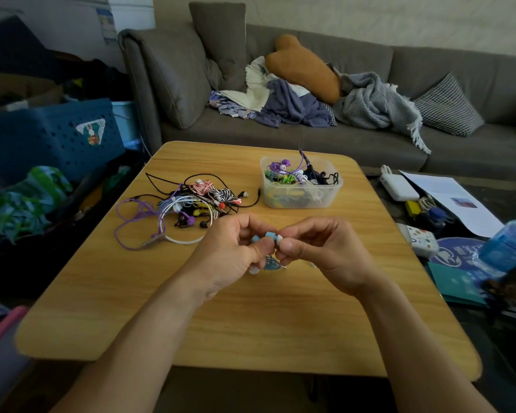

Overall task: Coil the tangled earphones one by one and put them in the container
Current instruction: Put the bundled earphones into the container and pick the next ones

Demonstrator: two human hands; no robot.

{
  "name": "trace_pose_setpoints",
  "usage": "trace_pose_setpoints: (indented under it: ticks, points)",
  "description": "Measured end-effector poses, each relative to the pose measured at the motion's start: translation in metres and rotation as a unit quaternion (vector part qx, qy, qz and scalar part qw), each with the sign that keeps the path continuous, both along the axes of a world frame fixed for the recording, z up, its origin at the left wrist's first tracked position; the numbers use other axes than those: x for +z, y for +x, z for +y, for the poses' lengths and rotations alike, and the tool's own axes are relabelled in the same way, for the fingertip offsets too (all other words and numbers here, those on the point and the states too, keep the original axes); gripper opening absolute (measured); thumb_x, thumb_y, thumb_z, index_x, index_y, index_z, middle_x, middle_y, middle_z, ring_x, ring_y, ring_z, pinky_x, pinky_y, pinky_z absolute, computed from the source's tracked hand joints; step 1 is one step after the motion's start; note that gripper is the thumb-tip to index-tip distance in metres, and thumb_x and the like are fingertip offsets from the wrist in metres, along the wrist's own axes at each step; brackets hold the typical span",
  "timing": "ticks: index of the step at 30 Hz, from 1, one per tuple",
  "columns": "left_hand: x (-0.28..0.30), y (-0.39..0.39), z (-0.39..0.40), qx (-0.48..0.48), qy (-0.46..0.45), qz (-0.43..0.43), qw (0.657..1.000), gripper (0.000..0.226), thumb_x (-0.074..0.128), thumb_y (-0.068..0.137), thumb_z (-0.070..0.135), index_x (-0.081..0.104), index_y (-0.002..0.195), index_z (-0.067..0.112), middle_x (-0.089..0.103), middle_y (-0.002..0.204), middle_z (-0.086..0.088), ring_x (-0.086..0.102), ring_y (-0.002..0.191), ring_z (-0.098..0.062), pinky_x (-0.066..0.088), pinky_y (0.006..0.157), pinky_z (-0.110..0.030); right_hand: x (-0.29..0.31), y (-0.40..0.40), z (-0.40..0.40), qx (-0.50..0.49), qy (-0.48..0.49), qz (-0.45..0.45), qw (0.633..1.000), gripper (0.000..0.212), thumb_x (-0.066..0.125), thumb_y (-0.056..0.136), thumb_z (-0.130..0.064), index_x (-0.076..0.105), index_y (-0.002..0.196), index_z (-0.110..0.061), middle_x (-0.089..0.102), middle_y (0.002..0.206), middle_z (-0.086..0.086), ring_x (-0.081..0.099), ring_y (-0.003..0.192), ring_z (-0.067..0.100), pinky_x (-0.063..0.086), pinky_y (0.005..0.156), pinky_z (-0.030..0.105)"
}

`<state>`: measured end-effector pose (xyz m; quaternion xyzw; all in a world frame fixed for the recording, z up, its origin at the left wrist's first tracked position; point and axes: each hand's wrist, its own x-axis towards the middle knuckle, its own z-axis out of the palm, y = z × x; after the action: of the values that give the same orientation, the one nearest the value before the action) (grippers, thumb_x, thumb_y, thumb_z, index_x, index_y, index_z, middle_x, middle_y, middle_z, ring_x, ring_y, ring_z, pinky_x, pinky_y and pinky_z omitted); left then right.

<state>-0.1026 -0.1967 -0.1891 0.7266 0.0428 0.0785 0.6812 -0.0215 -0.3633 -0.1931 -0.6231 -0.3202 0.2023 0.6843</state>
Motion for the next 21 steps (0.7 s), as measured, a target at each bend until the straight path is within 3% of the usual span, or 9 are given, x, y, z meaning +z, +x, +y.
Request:
trace_pose_setpoints:
  ticks: [6,11,15,21]
  points:
    - [-0.0029,0.0013,-0.0005,0.033,0.041,-0.022,0.998,0.015,0.067,0.086,-0.003,0.063,0.086,0.012,0.066,0.071,-0.007,0.057,0.056,-0.014,0.052,0.052,-0.028,-0.0004,-0.0006,0.0016,-0.008,0.008,-0.012,1.000,0.013,0.073,0.074,-0.003,0.072,0.087,0.000,0.074,0.080,0.016,0.071,0.066,0.022,0.059,0.065,0.030]
    - [-0.0004,0.0010,-0.0038,0.027,-0.015,0.003,1.000,0.016,0.067,0.084,-0.006,0.065,0.083,0.010,0.067,0.066,-0.004,0.056,0.053,-0.016,0.050,0.060,-0.035,-0.0028,0.0014,0.0016,-0.009,0.014,-0.023,1.000,0.011,0.074,0.072,-0.003,0.074,0.083,-0.004,0.075,0.081,0.013,0.069,0.066,0.020,0.057,0.065,0.028]
    - [0.0037,0.0007,-0.0057,0.023,-0.044,0.014,0.999,0.015,0.067,0.084,-0.007,0.065,0.082,0.008,0.066,0.065,-0.007,0.055,0.049,-0.015,0.046,0.053,-0.028,-0.0039,0.0014,0.0020,-0.019,0.034,-0.033,0.999,0.012,0.073,0.073,-0.003,0.072,0.085,0.001,0.075,0.080,0.012,0.067,0.065,0.020,0.056,0.066,0.028]
    - [0.0054,0.0001,-0.0045,0.027,0.018,-0.021,0.999,0.019,0.067,0.083,-0.010,0.062,0.078,0.008,0.064,0.061,-0.003,0.056,0.050,-0.015,0.050,0.050,-0.024,-0.0067,0.0016,0.0039,-0.003,0.050,-0.001,0.999,0.009,0.071,0.076,-0.005,0.077,0.082,-0.008,0.074,0.077,0.014,0.068,0.064,0.021,0.055,0.064,0.028]
